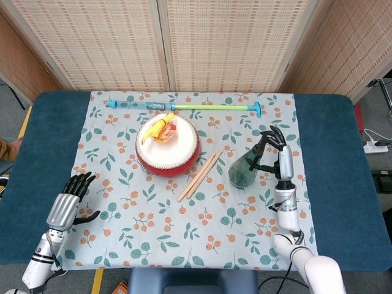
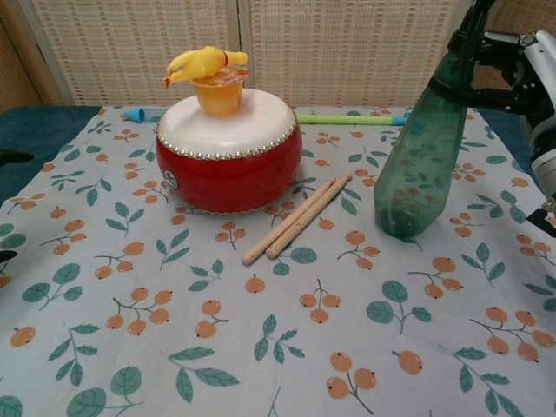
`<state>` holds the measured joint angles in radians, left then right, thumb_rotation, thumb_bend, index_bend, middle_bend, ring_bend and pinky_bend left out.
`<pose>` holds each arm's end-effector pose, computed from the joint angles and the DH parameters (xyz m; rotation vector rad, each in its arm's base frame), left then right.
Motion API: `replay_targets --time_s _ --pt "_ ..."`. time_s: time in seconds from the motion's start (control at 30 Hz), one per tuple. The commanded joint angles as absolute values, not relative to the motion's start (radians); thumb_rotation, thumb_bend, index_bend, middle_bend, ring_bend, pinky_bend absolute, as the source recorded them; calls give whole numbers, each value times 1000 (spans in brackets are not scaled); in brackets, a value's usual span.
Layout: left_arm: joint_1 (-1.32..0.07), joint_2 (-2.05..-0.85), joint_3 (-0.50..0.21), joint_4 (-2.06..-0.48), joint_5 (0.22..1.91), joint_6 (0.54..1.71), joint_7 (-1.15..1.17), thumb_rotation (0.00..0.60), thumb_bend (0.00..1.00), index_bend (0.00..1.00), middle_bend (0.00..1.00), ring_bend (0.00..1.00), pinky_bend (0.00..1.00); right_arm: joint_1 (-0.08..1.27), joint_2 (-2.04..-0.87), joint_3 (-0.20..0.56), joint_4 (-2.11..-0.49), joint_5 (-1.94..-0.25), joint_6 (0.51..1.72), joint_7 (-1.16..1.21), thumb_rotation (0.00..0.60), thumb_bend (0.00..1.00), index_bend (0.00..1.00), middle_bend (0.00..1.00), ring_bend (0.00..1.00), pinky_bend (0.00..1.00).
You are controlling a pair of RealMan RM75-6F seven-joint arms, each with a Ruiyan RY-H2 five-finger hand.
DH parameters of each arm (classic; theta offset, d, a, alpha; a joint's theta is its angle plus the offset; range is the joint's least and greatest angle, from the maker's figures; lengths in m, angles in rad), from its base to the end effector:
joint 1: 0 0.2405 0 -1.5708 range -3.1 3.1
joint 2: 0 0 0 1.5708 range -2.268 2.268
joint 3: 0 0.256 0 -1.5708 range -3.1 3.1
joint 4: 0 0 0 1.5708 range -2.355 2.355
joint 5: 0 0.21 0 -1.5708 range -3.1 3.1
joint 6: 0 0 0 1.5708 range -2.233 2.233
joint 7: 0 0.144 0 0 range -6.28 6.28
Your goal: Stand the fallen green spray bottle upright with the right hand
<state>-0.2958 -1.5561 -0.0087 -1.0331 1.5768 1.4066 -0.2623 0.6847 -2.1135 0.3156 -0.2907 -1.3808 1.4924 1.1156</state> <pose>-0.3194 0.2477 0.0463 -1.5818 -0.9275 -1.0864 -0.2267 -0.3731 0.0018 0.9971 -1.1678 1.9794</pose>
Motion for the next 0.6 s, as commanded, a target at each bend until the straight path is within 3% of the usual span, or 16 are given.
replay_targets --time_s 0.03,0.27,0.6 --pt "-295 -1556 -9 -1033 1577 1407 -262 600 170 0 0 0 34 684 -2111 312 -293 -1382 1491 1113 600 44 625 618 271 149" --pt "-296 -1554 -8 -1036 1578 1407 -263 600 169 0 0 0 34 682 -2107 298 -296 -1387 1483 1097 600 0 540 600 225 149" --pt "-294 -1552 -8 -1038 1576 1409 -258 600 170 0 0 0 33 681 -2089 265 -311 -1411 1474 1086 600 0 377 470 116 149"
